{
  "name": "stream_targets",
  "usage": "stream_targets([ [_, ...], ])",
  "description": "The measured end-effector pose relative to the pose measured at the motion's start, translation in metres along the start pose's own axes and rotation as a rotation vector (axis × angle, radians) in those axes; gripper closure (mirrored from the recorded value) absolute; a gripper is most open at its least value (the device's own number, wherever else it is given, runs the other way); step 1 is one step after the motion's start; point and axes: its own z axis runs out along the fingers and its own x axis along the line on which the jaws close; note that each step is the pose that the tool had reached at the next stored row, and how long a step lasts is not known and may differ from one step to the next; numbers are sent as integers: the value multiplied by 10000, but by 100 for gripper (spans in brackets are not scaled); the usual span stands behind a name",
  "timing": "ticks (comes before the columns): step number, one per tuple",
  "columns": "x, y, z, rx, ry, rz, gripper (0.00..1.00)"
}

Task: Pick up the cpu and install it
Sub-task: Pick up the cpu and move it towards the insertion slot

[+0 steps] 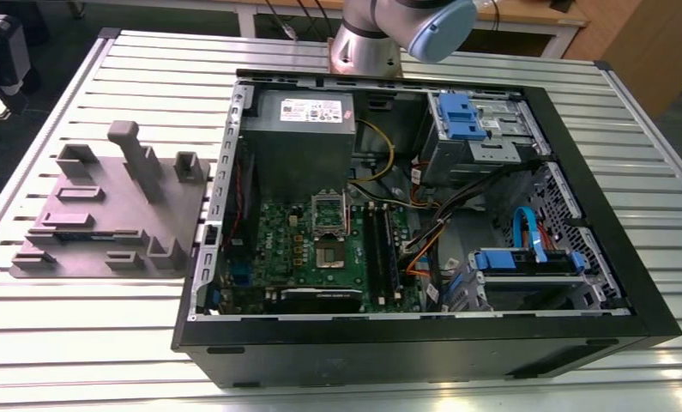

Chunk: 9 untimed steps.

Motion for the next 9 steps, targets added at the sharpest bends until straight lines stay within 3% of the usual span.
stream_targets([
  [6,0,1,-18,0,1,0,53],
  [9,1,4,-65,1,2,0,53],
])
